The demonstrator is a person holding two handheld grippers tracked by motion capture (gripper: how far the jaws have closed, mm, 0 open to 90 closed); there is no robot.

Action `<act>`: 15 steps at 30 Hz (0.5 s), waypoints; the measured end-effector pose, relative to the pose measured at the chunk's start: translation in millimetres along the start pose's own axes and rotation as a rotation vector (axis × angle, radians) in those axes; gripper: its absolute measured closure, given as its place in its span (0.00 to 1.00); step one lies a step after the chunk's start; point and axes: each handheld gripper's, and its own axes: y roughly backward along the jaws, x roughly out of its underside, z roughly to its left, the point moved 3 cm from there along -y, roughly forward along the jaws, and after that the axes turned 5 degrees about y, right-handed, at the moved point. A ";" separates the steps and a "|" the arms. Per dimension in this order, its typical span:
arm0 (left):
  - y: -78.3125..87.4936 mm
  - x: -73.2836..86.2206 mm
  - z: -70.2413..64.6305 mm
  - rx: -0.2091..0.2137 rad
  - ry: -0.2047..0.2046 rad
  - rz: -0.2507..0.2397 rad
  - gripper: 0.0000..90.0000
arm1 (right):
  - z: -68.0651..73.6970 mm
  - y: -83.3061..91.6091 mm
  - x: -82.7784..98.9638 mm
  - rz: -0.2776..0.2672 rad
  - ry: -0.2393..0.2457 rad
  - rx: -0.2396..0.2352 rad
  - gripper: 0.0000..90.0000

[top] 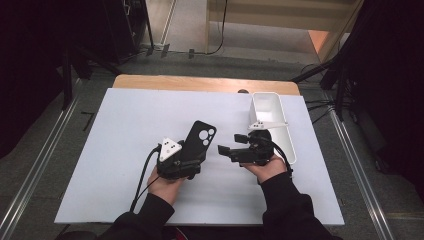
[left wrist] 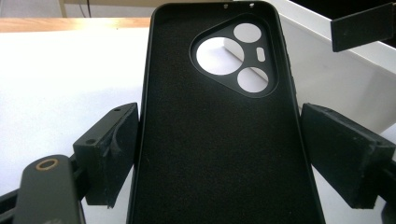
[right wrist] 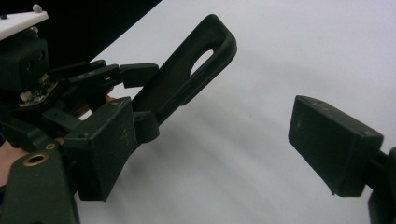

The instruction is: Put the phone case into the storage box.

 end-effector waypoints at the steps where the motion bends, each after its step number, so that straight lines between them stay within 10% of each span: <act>1: -0.3 0.5 -0.2 -0.001 0.002 -0.009 0.16 | -0.3 -0.9 -1.1 -0.002 -0.002 0.002 0.15; 15: -1.5 5.9 -4.7 -0.019 0.014 -0.033 0.16 | -3.0 -17.6 -13.6 -0.008 -0.038 -0.008 0.15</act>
